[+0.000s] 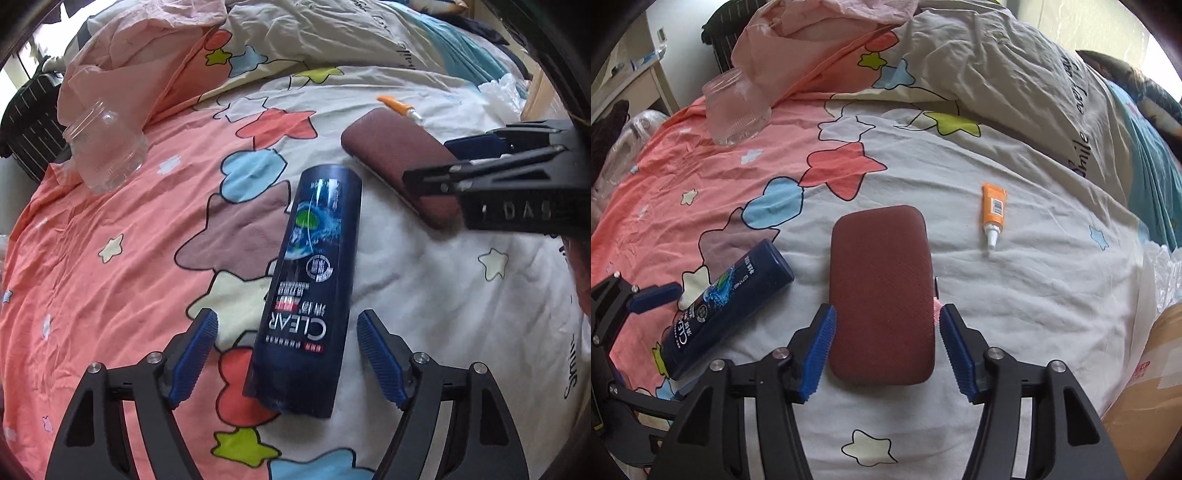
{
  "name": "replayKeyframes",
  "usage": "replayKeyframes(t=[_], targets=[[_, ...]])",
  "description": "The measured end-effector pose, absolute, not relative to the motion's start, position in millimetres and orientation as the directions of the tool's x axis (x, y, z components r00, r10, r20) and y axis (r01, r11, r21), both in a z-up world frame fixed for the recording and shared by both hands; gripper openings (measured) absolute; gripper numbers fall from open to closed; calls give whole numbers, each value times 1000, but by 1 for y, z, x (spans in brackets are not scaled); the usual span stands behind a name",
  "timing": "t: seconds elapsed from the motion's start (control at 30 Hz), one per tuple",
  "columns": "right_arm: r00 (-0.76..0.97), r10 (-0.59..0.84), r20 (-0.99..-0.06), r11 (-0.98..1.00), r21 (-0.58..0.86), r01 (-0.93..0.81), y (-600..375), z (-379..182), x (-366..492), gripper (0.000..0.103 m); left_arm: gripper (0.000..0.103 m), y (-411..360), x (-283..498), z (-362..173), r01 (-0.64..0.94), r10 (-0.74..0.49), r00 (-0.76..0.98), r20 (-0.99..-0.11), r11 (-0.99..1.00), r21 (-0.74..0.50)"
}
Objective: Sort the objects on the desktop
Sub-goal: 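Lift the shampoo bottle with the left tool while the right tool lifts the maroon case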
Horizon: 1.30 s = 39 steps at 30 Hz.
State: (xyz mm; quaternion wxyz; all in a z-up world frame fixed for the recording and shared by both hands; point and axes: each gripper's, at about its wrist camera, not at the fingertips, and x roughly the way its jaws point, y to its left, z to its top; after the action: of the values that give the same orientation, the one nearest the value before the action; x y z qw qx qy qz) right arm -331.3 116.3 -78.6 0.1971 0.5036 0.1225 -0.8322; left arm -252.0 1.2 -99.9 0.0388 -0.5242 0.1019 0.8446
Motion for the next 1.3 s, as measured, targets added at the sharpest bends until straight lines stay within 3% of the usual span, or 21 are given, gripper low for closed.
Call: replayKeyframes(t=[0.2, 0.37, 0.43, 0.53, 0.57, 0.6, 0.77, 0.87, 1.3], targets=[[-422, -186, -887, -885, -36, 465, 105, -83, -330, 57, 103, -2, -261, -104, -140, -102, -464, -880, -972, 186], [-430, -129, -894, -876, -100, 471, 93, -89, -330, 63, 103, 2, -259, -103, -140, -131, -477, -869, -965, 223], [-423, -126, -897, -873, -102, 477, 89, -92, -329, 69, 99, 6, -255, -102, -165, -120, -485, -866, -960, 225], [-420, -128, -898, -878, -94, 469, 89, -95, -331, 69, 66, 12, -250, -99, -215, -71, -484, -872, -956, 197], [-420, -128, -898, -880, -92, 466, 90, -95, -332, 69, 46, 12, -249, -98, -234, -38, -469, -882, -958, 165], [-421, -127, -898, -882, -92, 462, 90, -96, -332, 69, 42, 13, -249, -96, -251, -10, -454, -891, -958, 138], [-429, -152, -890, -887, -70, 457, 95, -95, -334, 69, 42, 18, -243, -94, -288, 5, -442, -897, -948, 137], [-417, -191, -889, -889, -23, 456, 101, -92, -332, 59, 42, 16, -238, -90, -286, 11, -443, -896, -949, 130], [-365, -361, -858, -873, 173, 457, 132, -43, -299, 57, 38, 15, -212, -47, -295, 83, -472, -878, -953, 68]])
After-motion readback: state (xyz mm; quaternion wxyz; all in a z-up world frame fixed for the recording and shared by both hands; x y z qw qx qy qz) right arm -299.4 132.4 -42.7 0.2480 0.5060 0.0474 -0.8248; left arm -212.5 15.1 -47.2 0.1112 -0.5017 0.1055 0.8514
